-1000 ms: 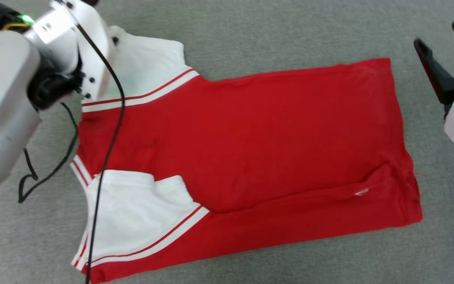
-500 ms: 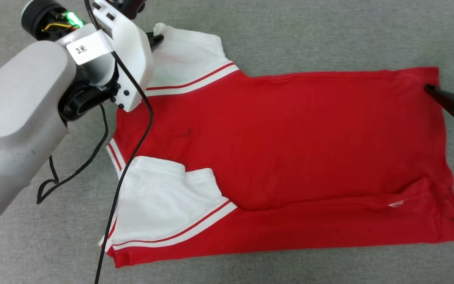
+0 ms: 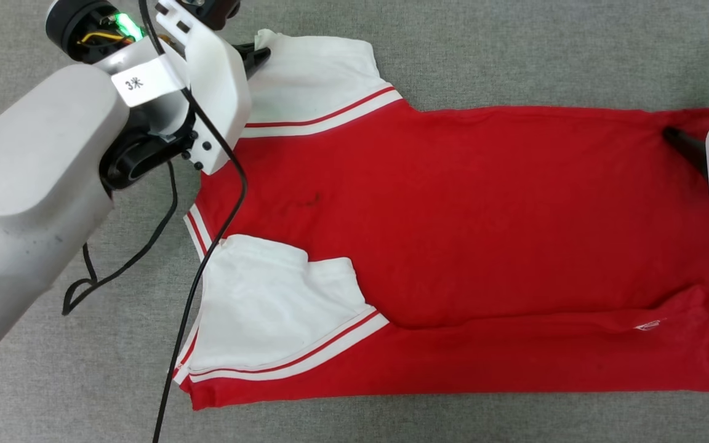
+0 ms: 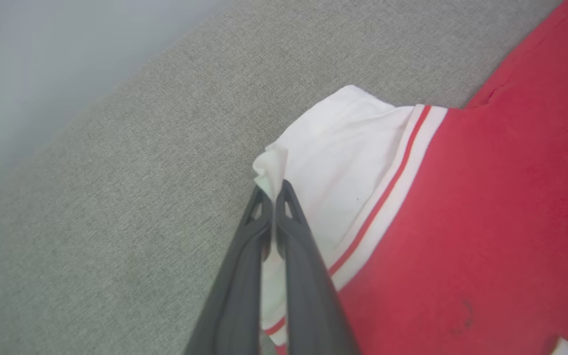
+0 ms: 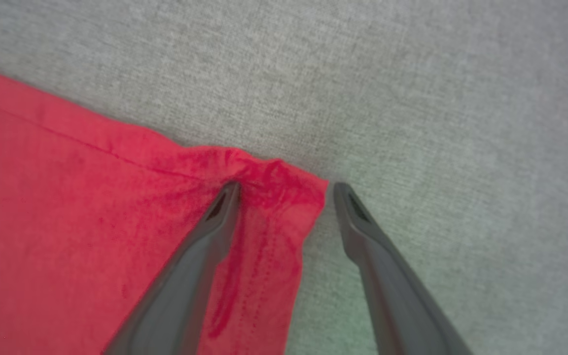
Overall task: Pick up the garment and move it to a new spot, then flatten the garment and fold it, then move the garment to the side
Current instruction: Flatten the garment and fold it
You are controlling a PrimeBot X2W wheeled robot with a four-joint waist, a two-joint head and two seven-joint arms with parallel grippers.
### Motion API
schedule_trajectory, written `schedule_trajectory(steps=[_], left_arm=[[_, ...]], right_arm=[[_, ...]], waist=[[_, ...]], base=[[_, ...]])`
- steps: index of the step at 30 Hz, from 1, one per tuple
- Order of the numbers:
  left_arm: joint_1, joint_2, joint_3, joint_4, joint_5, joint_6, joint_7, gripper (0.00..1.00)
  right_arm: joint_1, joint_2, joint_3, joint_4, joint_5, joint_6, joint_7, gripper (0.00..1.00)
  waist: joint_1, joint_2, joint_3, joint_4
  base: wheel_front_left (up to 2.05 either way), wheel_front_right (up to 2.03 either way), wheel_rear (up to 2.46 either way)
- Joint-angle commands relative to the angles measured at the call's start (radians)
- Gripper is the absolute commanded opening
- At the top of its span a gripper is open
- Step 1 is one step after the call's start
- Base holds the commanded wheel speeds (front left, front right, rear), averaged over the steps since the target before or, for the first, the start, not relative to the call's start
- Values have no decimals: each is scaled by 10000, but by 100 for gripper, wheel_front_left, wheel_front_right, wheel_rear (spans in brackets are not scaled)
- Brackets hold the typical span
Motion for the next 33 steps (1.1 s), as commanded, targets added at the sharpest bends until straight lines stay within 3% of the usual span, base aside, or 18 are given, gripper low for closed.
schedule_trajectory(steps=[1,2,6,13,19,33], left_arm=[[91,34,-10,36,-48,-5,-75,0],[121,52,-7,69,-62,-6,-111,0],[214,113,-7,230,-158,-6,-314,0],[864,353,114,178,-353,83,-911,0],[1917,744,32,-375,-549,485,-1293,0],[4968,1961,-222,-2336,-1278,1772,-2068,0]], right_arm=[[946,463,746,483,143,133,276,40],[856,400,782,471,197,133,151,0],[357,125,626,439,132,69,-922,0],[290,246,449,612,73,66,-2920,0],[1035,423,231,856,134,67,-4462,0],[3449,314,402,216,588,67,-5450,0]], waist=[[4,0,-56,-39],[4,0,-107,-70],[4,0,-401,-177],[4,0,-1234,-325],[4,0,-2093,-288],[4,0,-3929,-317]], base=[[0,0,0],[0,0,0],[0,0,0],[0,0,0],[0,0,0],[0,0,0]])
